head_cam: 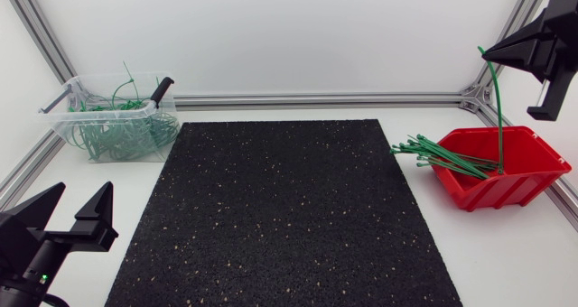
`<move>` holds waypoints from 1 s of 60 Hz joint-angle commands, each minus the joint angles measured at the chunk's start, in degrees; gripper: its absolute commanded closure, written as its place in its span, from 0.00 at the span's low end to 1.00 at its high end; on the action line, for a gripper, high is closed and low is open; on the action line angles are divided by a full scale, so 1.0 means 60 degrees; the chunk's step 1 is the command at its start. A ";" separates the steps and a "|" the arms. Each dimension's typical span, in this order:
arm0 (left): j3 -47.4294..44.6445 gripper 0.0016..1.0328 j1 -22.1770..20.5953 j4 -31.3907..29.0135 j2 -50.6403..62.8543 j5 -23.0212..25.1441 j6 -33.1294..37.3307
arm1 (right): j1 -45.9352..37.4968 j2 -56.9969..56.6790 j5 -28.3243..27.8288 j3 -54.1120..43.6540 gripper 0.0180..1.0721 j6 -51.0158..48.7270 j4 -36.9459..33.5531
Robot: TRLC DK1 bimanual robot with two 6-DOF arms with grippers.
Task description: Take a green cable tie from the red box, thread the tail through the head to close it, then place it in the transparent bin on the left.
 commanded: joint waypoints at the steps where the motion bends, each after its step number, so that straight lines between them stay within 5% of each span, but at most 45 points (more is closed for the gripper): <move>1: -0.0362 0.04 -0.0057 -0.0258 -0.0035 -0.0024 -0.0128 | 0.0012 -0.0243 -0.0313 0.0187 0.94 0.0865 -0.0006; 14: -0.0362 0.04 -0.0057 -0.0258 -0.0035 -0.0024 -0.0113 | 0.0246 -0.0858 -0.0665 0.0026 0.94 0.2096 0.0141; 35: -0.0362 0.04 -0.0043 -0.0258 -0.0035 -0.0024 -0.0128 | 0.1843 -0.1136 0.0170 -0.0076 0.95 0.3927 0.0053; 44: -0.0362 0.04 -0.0043 -0.0258 -0.0035 -0.0024 -0.0128 | 0.2443 -0.0975 -0.0299 -0.0018 0.95 0.7091 0.0097; 60: -0.0362 0.04 -0.0043 -0.0258 -0.0035 -0.0024 -0.0128 | 0.4025 -0.0931 -0.0211 -0.0267 0.95 0.7940 -0.0094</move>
